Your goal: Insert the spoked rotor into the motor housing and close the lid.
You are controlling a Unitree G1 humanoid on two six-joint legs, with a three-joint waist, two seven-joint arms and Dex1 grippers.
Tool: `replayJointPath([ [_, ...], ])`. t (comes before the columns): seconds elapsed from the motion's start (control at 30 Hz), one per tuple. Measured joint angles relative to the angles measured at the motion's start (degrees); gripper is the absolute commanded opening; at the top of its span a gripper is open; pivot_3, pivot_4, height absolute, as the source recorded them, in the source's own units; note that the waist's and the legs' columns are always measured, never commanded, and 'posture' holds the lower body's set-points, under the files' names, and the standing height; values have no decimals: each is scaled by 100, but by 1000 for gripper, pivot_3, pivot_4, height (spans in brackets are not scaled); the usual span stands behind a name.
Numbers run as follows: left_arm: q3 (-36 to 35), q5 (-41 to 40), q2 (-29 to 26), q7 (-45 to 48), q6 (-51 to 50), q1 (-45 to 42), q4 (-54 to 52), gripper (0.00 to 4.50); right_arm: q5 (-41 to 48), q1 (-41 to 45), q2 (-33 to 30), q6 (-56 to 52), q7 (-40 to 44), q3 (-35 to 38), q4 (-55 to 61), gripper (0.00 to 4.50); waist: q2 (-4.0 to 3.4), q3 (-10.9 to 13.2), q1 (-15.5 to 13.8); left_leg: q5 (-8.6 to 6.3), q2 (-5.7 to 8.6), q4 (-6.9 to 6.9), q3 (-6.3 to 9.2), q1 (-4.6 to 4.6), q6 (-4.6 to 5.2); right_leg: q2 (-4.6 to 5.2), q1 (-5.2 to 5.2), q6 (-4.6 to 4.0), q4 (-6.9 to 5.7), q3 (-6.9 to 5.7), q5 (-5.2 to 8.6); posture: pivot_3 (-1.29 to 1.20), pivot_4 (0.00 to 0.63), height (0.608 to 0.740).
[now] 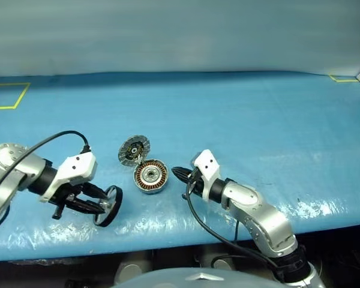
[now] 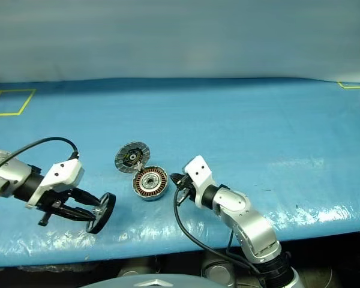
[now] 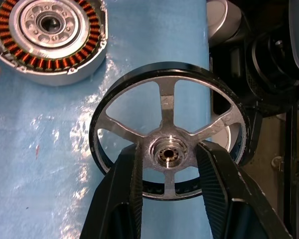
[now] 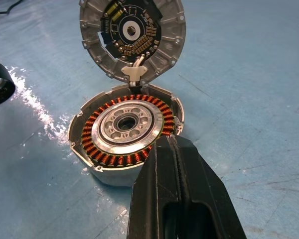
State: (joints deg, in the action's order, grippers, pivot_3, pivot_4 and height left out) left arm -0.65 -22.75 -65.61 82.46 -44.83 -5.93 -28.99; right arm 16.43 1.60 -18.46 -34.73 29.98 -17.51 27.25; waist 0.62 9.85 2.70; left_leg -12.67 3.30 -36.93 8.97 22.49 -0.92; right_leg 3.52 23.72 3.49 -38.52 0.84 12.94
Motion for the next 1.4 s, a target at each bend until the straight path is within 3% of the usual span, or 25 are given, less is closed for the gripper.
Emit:
replayJointPath([
  [0.2,446,-263,601,-978,-503,-538,-575,1293,95,-599,-167,1017,630,23,-340,0,1,0,-63,0,0,-3,-9,-5,0,0,-8,-2,5,3,1,0,150,740],
  [0.53,1525,43,1365,-2243,-1045,-2023,-438,1293,-20,-1015,0,1399,552,6,-842,0,4,2,-87,0,1,-4,-14,-3,-1,-2,-7,-8,11,5,-3,0,150,740],
  [0.83,2392,536,1404,-2333,-1066,-2919,422,1293,-83,-1085,116,1578,417,15,-895,0,4,2,-71,-1,2,9,-15,3,0,-3,-6,22,37,6,-20,0,150,740],
  [1.4,3024,1093,1251,-1850,-777,-3147,677,1293,-250,-1056,266,1595,254,0,-1039,0,5,2,-72,-2,2,16,-16,5,2,-2,-6,21,46,6,-20,0,150,740],
])
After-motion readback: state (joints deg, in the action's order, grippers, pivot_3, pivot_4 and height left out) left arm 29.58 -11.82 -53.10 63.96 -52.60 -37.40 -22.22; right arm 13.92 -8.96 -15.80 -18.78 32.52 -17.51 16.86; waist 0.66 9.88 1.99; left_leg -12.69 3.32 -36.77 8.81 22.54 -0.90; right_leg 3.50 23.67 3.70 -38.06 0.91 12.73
